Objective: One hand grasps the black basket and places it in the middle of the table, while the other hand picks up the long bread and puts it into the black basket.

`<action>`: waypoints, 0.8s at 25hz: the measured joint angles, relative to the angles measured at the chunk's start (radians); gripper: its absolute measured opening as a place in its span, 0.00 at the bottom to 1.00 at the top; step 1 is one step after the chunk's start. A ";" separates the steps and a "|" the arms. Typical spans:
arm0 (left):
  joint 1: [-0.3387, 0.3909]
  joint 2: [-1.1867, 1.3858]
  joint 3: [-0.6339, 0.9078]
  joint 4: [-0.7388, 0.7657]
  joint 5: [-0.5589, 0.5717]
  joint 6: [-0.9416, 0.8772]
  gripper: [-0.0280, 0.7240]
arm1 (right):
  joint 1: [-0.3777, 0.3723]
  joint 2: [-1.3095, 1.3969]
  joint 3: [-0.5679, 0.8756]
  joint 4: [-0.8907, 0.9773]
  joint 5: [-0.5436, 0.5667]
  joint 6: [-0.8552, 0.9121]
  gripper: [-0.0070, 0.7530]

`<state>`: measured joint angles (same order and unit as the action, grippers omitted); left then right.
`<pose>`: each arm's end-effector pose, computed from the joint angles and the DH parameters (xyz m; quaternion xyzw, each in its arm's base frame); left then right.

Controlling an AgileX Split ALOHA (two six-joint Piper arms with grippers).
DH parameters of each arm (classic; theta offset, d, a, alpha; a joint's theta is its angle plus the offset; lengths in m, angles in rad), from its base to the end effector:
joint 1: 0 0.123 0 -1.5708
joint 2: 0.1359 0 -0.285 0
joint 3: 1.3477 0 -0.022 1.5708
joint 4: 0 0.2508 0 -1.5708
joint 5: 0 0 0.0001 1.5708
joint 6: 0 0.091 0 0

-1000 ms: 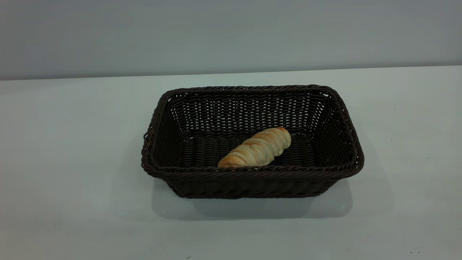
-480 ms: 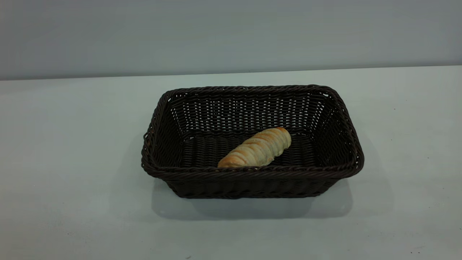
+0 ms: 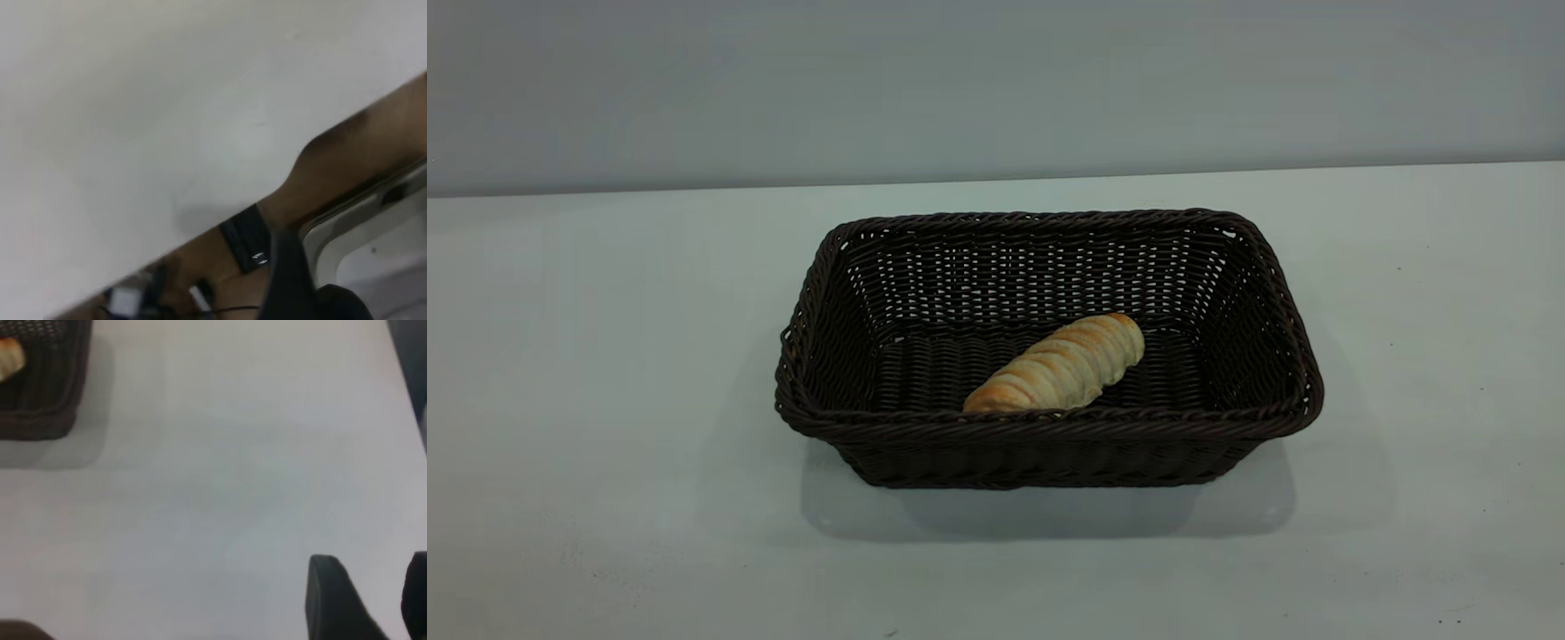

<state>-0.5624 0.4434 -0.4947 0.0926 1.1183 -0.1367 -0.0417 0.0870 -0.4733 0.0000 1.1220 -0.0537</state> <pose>0.0526 -0.0242 0.2602 0.2089 0.9325 -0.0567 0.2890 0.0077 -0.0003 0.2649 -0.0054 0.8955 -0.0212 0.4445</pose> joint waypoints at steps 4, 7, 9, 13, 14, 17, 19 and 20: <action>0.355 -0.060 0.000 -0.023 0.000 0.001 0.82 | 0.003 0.000 0.000 0.000 0.000 0.000 0.32; 0.573 -0.161 0.000 -0.008 0.003 0.001 0.82 | 0.003 0.000 0.000 0.000 0.000 0.000 0.32; 0.641 -0.240 0.000 0.001 0.008 0.001 0.82 | 0.003 0.000 0.000 0.000 0.000 0.000 0.32; 0.707 -0.406 0.000 0.001 0.017 0.001 0.82 | 0.003 0.000 0.000 0.000 0.000 -0.001 0.32; 0.719 -0.435 0.000 0.001 0.022 0.001 0.82 | 0.003 0.000 0.000 0.000 0.000 -0.001 0.32; 0.729 -0.462 -0.001 -0.003 0.035 0.001 0.82 | 0.003 0.000 0.000 0.000 0.000 -0.001 0.32; 0.729 -0.463 -0.001 -0.002 0.035 0.001 0.82 | 0.003 0.000 0.000 0.000 0.000 -0.001 0.32; 0.729 -0.463 -0.001 -0.002 0.035 0.001 0.82 | 0.003 0.000 0.000 0.000 0.000 -0.001 0.32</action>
<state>0.1664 -0.0192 -0.4956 0.0909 1.1531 -0.1358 -0.0386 0.0870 -0.4733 0.0000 1.1220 -0.0544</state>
